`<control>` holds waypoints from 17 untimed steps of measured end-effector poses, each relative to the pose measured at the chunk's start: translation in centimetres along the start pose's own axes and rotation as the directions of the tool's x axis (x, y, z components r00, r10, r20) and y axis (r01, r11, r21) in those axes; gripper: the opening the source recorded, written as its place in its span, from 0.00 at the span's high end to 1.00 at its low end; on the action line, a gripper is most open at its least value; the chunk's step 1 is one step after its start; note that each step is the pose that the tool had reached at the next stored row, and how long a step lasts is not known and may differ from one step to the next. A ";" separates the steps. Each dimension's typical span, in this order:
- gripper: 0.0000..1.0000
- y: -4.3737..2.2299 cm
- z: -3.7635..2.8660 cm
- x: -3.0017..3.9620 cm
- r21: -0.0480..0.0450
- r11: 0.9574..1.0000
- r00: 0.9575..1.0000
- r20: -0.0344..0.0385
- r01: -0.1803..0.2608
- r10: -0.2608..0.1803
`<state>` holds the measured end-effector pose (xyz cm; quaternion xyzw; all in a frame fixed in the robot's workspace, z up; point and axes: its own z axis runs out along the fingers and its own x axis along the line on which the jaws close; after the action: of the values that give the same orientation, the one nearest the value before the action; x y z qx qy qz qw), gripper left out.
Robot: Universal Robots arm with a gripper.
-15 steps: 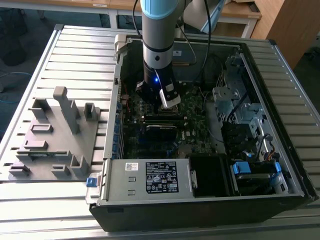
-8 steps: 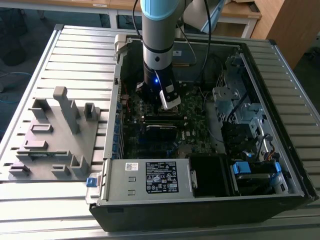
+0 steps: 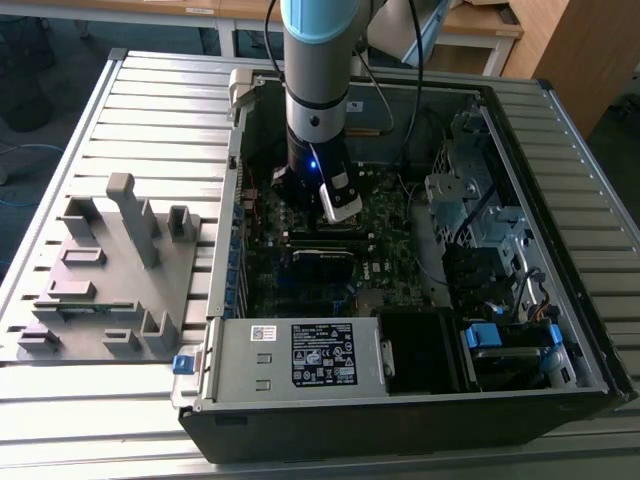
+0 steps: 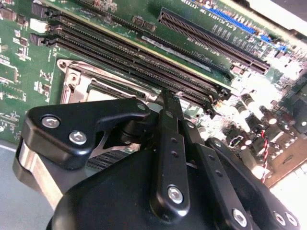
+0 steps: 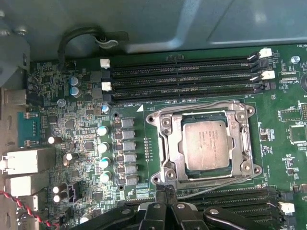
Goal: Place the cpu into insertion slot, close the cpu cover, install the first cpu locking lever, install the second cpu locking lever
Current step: 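Install the second cpu locking lever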
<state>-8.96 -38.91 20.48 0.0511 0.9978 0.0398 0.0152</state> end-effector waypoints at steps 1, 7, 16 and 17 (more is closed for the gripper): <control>0.90 -0.05 0.00 0.00 0.000 1.000 1.000 0.000 0.000 0.000; 0.90 -0.16 0.14 -0.01 -0.009 1.000 1.000 -0.001 0.000 0.000; 0.90 -0.29 0.57 0.00 -0.039 0.999 1.000 -0.004 -0.001 0.001; 0.90 -0.32 0.59 0.00 -0.043 0.999 1.000 -0.004 -0.001 0.001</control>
<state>-8.97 -39.17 19.87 0.0513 0.9967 0.0611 0.0142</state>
